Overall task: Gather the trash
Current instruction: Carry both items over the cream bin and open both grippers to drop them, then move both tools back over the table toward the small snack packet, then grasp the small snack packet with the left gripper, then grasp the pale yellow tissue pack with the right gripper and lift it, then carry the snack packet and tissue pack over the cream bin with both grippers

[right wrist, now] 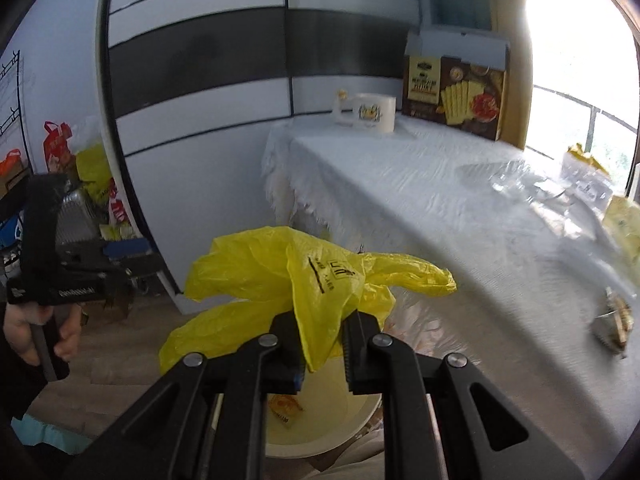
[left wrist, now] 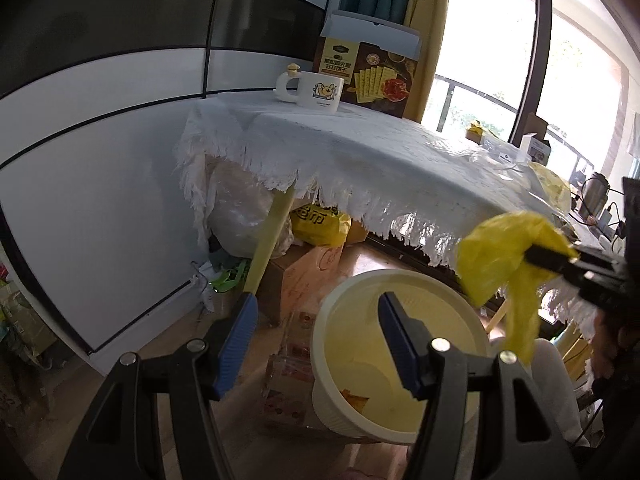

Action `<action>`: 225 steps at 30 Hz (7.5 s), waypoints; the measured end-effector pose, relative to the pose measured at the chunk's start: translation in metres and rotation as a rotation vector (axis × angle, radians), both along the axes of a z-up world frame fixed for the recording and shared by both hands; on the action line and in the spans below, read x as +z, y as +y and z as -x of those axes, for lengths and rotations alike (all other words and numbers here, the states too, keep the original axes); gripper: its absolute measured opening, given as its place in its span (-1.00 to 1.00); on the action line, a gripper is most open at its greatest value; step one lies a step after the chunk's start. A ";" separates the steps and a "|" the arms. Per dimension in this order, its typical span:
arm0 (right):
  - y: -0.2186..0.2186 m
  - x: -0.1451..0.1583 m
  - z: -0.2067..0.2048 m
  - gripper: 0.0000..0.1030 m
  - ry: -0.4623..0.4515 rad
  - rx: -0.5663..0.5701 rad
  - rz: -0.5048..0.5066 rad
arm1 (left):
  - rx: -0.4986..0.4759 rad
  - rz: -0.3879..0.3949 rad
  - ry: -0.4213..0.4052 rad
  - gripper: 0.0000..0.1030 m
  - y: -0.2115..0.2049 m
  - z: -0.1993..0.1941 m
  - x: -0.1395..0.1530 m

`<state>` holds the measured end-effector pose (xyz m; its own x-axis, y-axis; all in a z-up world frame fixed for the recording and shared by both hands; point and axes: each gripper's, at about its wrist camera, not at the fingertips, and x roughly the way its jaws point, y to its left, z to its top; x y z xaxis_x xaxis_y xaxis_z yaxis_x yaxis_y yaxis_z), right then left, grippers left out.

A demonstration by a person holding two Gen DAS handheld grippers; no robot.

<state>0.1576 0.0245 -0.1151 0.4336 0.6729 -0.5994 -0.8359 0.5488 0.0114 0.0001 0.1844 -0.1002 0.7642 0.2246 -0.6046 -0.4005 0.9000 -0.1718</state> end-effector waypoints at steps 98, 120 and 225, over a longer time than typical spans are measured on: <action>-0.353 0.032 -0.081 0.07 -0.082 -0.587 -0.230 | -0.606 -0.067 0.072 0.74 -0.304 -0.309 0.037; -0.304 0.067 -0.153 0.07 -0.069 -0.568 -0.074 | -0.656 -0.029 -0.057 -0.21 -0.261 -0.284 0.047; -0.133 0.087 -0.008 -0.73 -0.082 -0.227 -0.095 | -0.333 0.060 -0.052 -0.21 -0.095 -0.070 0.029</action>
<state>0.1651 -0.1090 -0.0286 0.6247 0.6044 -0.4944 -0.6917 0.7222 0.0090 0.0699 0.0893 -0.0711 0.8195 -0.0773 -0.5678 -0.0756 0.9676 -0.2408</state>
